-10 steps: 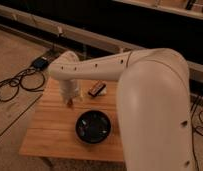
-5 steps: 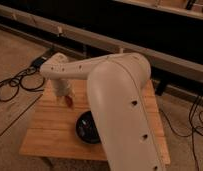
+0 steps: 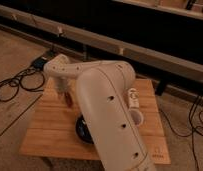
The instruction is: Place the pepper in the ceramic bowl
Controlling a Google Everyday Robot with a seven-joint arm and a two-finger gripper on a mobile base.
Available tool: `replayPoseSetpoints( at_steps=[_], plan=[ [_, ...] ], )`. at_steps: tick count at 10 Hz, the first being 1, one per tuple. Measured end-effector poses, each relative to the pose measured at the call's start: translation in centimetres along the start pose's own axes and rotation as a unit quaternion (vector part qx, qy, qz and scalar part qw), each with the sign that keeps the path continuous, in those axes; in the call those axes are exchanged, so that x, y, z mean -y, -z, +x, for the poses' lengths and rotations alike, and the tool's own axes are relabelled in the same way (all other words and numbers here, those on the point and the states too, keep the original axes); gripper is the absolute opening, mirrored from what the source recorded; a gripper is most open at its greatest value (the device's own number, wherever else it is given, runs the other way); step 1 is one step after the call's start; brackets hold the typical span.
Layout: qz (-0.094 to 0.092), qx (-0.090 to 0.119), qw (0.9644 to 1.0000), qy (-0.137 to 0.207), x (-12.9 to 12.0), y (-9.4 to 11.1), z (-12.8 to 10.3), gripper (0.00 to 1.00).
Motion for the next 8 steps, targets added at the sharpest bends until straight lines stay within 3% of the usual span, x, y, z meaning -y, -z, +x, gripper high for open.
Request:
replayPoseSetpoints(
  at_steps=[3, 8],
  plan=[
    [-0.014, 0.004, 0.9996, 0.025, 0.3, -2.0, -2.3, 0.65],
    [-0.02, -0.012, 0.9988, 0.043, 1.6, -4.4, -4.5, 0.65]
  ],
)
